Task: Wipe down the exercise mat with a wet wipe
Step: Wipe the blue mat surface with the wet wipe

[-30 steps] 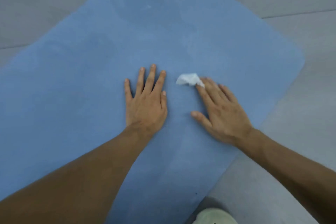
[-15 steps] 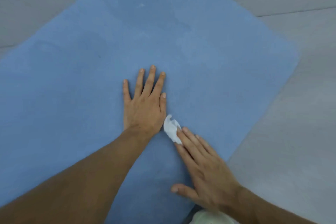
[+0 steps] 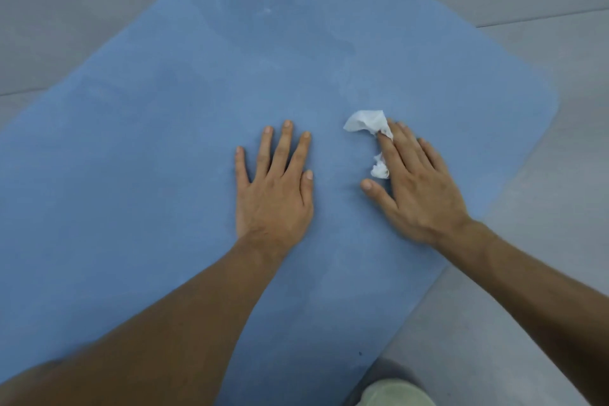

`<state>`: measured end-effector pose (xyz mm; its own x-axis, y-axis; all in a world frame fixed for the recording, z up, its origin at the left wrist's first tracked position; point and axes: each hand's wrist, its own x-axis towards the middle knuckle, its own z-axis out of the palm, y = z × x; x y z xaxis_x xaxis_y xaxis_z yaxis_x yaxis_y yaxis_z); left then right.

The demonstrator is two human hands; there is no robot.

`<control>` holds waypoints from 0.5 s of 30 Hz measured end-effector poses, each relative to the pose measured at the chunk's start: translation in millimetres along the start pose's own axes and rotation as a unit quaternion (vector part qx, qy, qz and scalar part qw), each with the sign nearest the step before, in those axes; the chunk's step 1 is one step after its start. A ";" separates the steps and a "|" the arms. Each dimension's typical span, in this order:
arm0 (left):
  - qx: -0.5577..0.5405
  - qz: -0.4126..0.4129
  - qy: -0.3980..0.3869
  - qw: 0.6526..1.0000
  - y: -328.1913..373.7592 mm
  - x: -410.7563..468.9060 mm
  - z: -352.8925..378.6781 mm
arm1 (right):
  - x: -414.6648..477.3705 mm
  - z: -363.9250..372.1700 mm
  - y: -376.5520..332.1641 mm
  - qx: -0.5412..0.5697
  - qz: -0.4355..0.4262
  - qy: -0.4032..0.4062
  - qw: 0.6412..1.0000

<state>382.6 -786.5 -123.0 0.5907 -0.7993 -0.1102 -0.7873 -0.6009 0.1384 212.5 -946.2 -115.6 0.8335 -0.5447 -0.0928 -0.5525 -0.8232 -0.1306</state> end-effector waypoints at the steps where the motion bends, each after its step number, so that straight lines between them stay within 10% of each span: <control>1: 0.001 -0.001 0.000 1.000 0.4 -0.2 0.4 | -2.8 0.1 -5.7 0.009 0.007 0.000 1.000; 15: -0.004 -0.006 0.001 1.000 4.3 -3.8 1.7 | -130.9 7.9 -64.0 0.022 -0.151 -0.065 0.986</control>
<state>376.7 -786.1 -123.7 0.6003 -0.7921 -0.1102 -0.7787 -0.6103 0.1452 138.7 -820.9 -102.9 0.9540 -0.2477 -0.1688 -0.2807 -0.9357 -0.2139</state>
